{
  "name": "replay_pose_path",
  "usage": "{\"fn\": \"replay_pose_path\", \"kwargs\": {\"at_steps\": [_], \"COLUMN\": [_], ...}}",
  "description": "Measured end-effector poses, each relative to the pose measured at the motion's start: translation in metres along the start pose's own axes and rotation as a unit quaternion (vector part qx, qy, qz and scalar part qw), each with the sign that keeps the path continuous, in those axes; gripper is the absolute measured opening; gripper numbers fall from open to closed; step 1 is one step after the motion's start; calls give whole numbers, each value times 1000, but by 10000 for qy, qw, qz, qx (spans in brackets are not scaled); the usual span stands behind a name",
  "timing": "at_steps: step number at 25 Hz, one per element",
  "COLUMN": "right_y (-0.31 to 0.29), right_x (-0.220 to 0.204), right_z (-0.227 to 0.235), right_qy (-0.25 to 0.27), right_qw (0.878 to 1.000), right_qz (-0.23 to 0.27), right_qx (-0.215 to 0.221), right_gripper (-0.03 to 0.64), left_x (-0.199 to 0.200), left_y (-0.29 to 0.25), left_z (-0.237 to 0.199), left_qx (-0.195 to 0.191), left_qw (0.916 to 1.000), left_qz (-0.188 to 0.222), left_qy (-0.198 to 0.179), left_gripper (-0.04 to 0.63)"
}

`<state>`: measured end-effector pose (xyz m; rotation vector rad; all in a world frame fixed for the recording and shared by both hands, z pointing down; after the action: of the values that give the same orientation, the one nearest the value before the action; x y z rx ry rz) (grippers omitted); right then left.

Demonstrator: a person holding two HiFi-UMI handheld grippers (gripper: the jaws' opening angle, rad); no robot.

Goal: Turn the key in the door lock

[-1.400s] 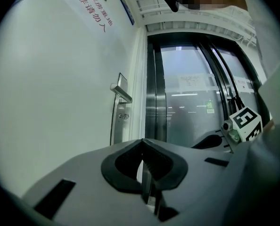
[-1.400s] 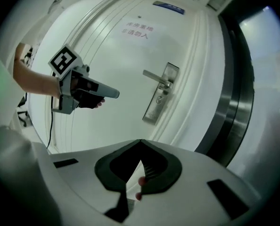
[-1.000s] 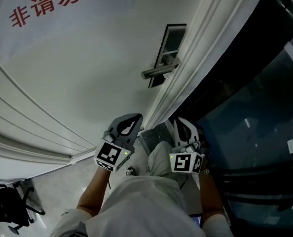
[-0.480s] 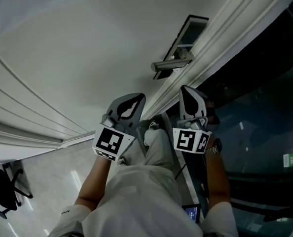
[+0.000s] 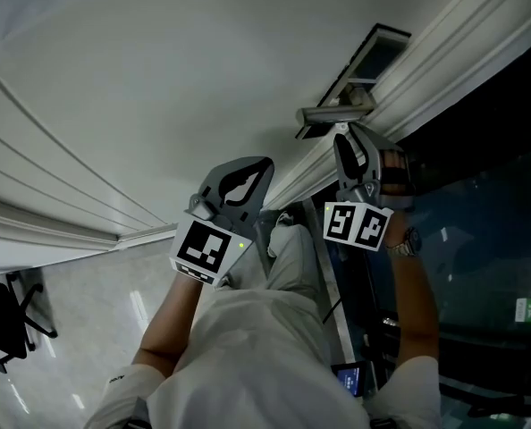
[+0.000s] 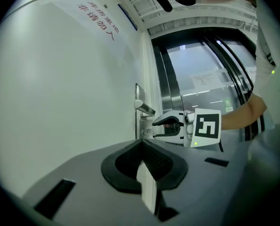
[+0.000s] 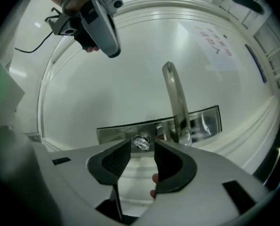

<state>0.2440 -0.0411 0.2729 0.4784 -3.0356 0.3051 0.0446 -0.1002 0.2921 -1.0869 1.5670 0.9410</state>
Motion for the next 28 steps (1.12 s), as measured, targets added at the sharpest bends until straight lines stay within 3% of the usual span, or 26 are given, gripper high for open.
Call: {"fn": "replay_pose_path", "kwargs": {"at_steps": [4,10,16,23,26,28], "right_y": [-11,-18,-21,-25,-24,-23], "right_x": [0,2,1,2,1,-1], "right_z": [-8,-9,-13,-8,-3,2], "right_qy": [395,305,310,-367,-1207,-1941], "right_qw": [9990,9984,9976,9977,9914,9801], "right_qz": [-134,-178,-132,-199,-144,-77], "right_qx": [-132,-437,-598,-539,-481,-408], "right_gripper": [133,127,47,18,15,14], "left_x": [1,-2,-8,-8,-5,-5], "left_y": [0,-6,-8,-5,-4,-2], "left_z": [0,6,7,6,6,7], "left_qx": [-22,-110,-97,-35,-42,-28], "left_qw": [10000,9999,9998,9998,10000,10000], "left_qz": [-29,-103,-168,-147,-84,-89], "left_qy": [-31,-43,57,89,1,6], "left_gripper": [5,5,6,5,5,6]}}
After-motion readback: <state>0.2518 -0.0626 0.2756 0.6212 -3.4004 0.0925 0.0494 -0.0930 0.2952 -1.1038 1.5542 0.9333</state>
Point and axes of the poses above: the fingertips, and each gripper's own axes: y backward along the fingers, z to its right, x out of its top, the point moved 10 cm from there along y, backward along the fingers, and after that the axes turned 13 degrees about y, right-handed, at the moved point
